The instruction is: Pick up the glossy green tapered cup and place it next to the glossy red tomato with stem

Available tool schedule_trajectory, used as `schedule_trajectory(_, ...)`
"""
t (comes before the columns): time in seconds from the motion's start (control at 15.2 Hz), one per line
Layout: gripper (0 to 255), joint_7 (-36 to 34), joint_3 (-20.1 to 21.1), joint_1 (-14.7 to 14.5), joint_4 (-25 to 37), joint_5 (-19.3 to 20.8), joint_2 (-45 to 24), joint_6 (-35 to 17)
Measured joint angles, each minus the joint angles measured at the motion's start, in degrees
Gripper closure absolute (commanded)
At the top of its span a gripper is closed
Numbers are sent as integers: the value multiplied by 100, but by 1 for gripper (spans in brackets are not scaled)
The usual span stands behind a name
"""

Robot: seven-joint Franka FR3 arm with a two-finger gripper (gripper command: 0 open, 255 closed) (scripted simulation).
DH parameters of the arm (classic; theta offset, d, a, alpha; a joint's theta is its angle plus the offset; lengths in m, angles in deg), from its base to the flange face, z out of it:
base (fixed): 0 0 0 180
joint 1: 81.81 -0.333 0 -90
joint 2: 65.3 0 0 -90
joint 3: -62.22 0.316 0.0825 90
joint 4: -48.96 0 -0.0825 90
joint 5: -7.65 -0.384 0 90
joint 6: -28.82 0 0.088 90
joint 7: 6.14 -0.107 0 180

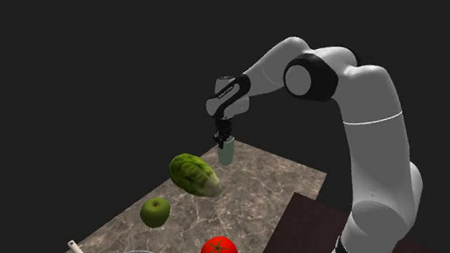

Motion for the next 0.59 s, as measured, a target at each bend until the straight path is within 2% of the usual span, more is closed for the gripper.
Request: schedule_trajectory(0.59, 255, -23, -13, -13, 45, 25, 81, 126)
